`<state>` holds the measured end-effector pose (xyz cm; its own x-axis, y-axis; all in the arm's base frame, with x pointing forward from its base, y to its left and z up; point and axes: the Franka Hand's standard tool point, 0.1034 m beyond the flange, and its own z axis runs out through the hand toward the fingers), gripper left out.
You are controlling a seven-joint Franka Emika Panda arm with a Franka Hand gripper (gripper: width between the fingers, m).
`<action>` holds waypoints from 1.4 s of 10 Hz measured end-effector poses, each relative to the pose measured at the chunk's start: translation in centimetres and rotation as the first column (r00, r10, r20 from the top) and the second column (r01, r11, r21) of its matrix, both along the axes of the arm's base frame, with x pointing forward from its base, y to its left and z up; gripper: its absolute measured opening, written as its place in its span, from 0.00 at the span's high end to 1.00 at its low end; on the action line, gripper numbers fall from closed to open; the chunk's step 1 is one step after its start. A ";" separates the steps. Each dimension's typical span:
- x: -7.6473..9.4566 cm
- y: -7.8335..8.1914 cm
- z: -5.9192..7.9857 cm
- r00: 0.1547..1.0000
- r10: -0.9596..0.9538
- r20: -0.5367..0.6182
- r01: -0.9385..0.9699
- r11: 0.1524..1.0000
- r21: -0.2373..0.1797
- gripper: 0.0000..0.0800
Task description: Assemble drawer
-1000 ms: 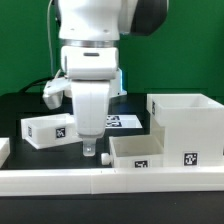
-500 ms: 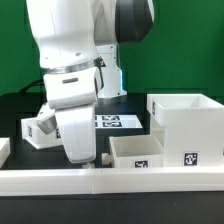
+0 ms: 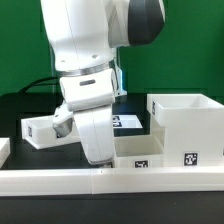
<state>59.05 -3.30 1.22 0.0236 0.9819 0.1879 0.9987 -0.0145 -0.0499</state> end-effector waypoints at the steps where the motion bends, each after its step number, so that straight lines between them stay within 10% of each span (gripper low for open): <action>1: 0.0 0.0 0.0 1.000 0.000 0.000 0.000 1.000 0.000 0.19; 14: 0.4 6.9 0.7 1.000 0.006 -0.024 -0.006 1.000 0.018 0.19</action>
Offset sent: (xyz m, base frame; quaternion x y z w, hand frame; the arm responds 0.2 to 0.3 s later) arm 0.0036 0.0293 0.0046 -0.0116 0.0211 -0.0084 0.9997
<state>59.45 3.62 1.89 0.0227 0.9785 0.2048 0.9972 -0.0076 -0.0744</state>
